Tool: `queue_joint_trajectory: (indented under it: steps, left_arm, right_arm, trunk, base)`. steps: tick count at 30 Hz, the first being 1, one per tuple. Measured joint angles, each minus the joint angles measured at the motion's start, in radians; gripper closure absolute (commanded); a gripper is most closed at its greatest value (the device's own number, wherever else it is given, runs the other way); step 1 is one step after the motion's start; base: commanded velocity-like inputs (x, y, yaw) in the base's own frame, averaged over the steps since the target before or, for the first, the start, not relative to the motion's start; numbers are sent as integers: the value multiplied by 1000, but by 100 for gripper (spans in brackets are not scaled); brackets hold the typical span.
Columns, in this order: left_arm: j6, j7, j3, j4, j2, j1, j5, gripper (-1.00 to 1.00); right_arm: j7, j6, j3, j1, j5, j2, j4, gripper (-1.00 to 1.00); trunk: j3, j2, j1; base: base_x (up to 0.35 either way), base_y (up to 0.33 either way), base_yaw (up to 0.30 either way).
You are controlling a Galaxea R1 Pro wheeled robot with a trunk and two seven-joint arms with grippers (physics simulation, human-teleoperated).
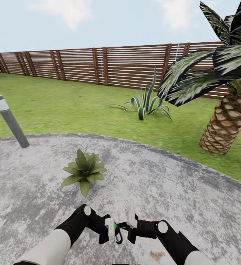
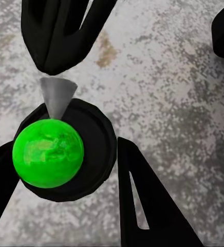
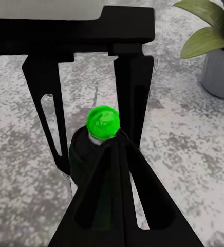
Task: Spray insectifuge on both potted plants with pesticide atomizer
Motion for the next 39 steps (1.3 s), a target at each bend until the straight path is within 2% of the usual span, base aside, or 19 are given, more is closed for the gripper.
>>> queue_joint_trajectory:
  steps: [2, 5, 8, 11, 12, 15, 18, 21, 23, 25, 27, 28, 31, 33, 34, 35, 36, 38, 39]
  left_arm:
    - [0, 1, 0, 0, 15, 1, -4, 100]
    - [3, 5, -2, 1, 60, 3, -5, 100]
    - [4, 9, 4, 5, 131, 6, -8, 100]
    - [5, 10, 8, 13, 189, 8, -7, 100]
    - [6, 10, 9, 13, 204, 8, -5, 100]
    - [5, 14, 12, 15, 271, 8, 4, 100]
    - [4, 52, 27, 16, 336, 7, 19, 100]
    - [6, 91, 67, 16, 368, 8, 34, 100]
    - [8, 123, 77, 16, 383, 8, 37, 100]
    - [12, 196, 91, 26, 392, 8, 45, 100]
    - [14, 295, 138, 76, 393, 8, 53, 100]
    - [13, 348, 172, 108, 393, 8, 54, 100]
    - [11, 445, 268, 155, 387, 7, 60, 100]
    - [12, 497, 360, 168, 383, 7, 77, 100]
    - [12, 512, 406, 170, 382, 7, 93, 100]
    - [12, 518, 435, 171, 382, 7, 103, 100]
    - [12, 525, 473, 172, 383, 7, 116, 100]
    - [19, 532, 536, 172, 382, 7, 130, 100]
    - [177, 534, 594, 174, 368, 7, 120, 100]
  right_arm:
    - [0, 0, 1, 0, 0, -1, 1, 100]
    - [0, 0, 1, 0, 0, -1, 2, 100]
    - [0, 0, 2, 0, 1, -1, 3, 100]
    - [0, 0, 2, 0, 1, -2, 4, 100]
    - [0, 0, 2, 0, 1, -2, 4, -100]
    - [0, 0, 2, 0, 1, -3, 5, -100]
    - [-1, 0, 1, 0, 0, -4, 7, -100]
    - [-5, 1, -6, 0, 0, -9, 11, -100]
    - [-22, -1, -8, 0, 1, -24, 14, -100]
    - [-98, -3, -8, 1, -3, -65, 43, -100]
    - [-206, -4, -7, 2, -7, -95, 127, -100]
    - [-274, -6, -6, 2, -8, -103, 186, -100]
    - [-469, -10, -1, 2, -9, -111, 335, -100]
    - [-643, -12, 2, 2, -12, -107, 440, -100]
    - [-715, -13, 2, 3, -27, -105, 474, -100]
    - [-755, -13, -1, 4, -51, -103, 492, -100]
    - [-799, -14, -5, 6, -106, -101, 510, -100]
    - [-847, -15, -12, 8, -272, -98, 527, -100]
    - [-879, -15, -19, 10, -540, -98, 561, -100]
  trunk:
    - [0, 0, 0]
    - [0, 0, 0]
    - [0, 0, 0]
    - [0, 0, 0]
    - [0, 0, 0]
    - [0, 0, 0]
    - [0, 0, 0]
    - [0, 0, 0]
    - [0, 0, 0]
    - [0, 0, 0]
    - [0, 0, 0]
    - [0, 0, 0]
    - [0, 0, 0]
    - [0, 0, 0]
    - [0, 0, 0]
    - [0, 0, 0]
    - [0, 0, 0]
    - [0, 0, 0]
    - [0, 0, 0]
  base:
    - [0, 0, 0]
    - [0, 0, 0]
    - [0, 0, 0]
    - [0, 0, 0]
    - [0, 0, 0]
    - [0, 0, 0]
    - [0, 0, 0]
    - [0, 0, 0]
    - [0, 0, 0]
    - [0, 0, 0]
    - [0, 0, 0]
    - [0, 0, 0]
    - [0, 0, 0]
    - [0, 0, 0]
    - [0, 0, 0]
    - [0, 0, 0]
    - [0, 0, 0]
    - [0, 0, 0]
    - [0, 0, 0]
